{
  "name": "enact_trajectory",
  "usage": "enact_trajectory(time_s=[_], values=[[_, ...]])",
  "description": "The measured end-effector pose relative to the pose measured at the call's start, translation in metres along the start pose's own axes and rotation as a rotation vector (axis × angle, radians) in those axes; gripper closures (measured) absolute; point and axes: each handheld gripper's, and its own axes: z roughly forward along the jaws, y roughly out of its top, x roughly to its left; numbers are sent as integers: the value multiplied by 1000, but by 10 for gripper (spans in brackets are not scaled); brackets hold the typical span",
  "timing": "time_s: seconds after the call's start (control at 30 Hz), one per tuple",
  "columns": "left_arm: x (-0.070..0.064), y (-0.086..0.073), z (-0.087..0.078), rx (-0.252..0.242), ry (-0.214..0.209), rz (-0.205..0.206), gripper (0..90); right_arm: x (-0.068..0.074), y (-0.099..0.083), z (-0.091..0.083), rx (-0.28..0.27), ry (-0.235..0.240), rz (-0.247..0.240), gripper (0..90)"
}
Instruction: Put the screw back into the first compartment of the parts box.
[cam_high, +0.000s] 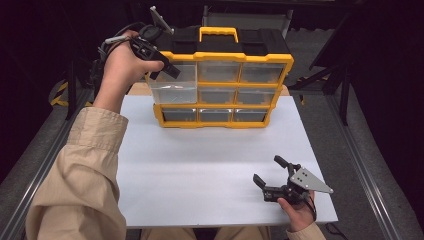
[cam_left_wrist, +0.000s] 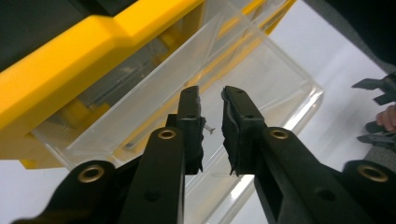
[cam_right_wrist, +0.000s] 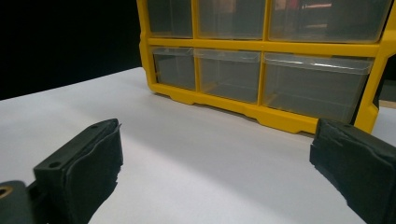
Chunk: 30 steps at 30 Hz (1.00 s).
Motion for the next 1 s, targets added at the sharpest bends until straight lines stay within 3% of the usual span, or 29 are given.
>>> enact_trajectory(time_s=[0.33, 0.47, 0.53, 0.7, 1.0], values=[[-6, -10, -24, -51, -32, -19, 581, 0, 0, 0, -2, 1, -1, 29], [-7, -19, -33, -54, -6, -34, 458, 0, 0, 1, 2, 4, -2, 29], [-9, -23, -36, -61, -9, -22, 453, 0, 0, 1, 3, 4, -4, 29], [-13, -37, -43, -47, -6, -11, 320, 1, 0, 1, 4, 3, -4, 29], [-16, -71, -46, -44, 5, 16, 255, 1, 0, 1, 7, 0, -3, 29]])
